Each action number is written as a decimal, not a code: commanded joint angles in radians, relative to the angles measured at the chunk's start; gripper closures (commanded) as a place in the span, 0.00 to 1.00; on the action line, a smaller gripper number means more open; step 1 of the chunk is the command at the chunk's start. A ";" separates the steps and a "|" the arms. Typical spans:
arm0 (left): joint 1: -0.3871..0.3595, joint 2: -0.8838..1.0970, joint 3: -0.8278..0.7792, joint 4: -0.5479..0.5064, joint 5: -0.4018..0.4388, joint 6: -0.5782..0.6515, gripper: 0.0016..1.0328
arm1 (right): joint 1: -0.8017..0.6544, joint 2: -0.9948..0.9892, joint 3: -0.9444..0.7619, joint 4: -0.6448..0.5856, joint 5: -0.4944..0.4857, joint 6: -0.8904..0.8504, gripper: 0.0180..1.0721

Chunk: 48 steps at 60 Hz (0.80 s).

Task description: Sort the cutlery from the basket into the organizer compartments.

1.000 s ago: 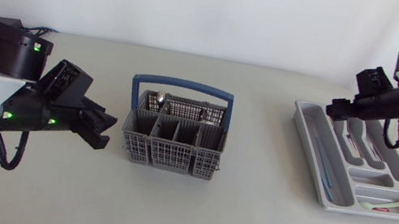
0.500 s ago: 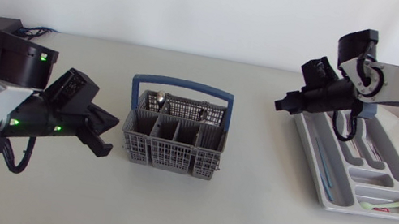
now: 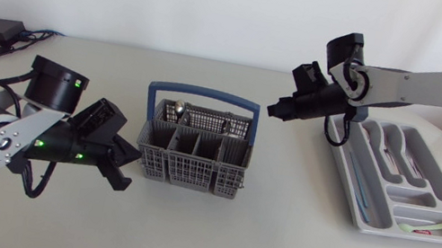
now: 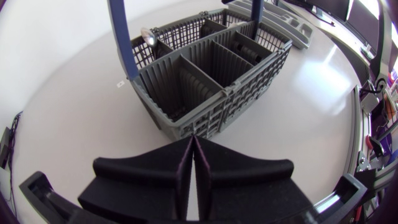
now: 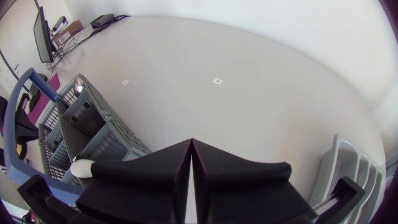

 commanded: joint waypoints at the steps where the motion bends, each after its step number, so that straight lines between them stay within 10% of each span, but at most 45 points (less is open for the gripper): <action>1: 0.005 0.024 -0.001 0.021 0.021 0.023 0.97 | 0.014 0.050 0.042 -0.012 -0.023 0.040 0.95; 48: 0.097 0.163 0.074 0.125 0.058 0.021 0.97 | 0.083 -0.064 -0.107 -0.122 -0.174 0.017 0.95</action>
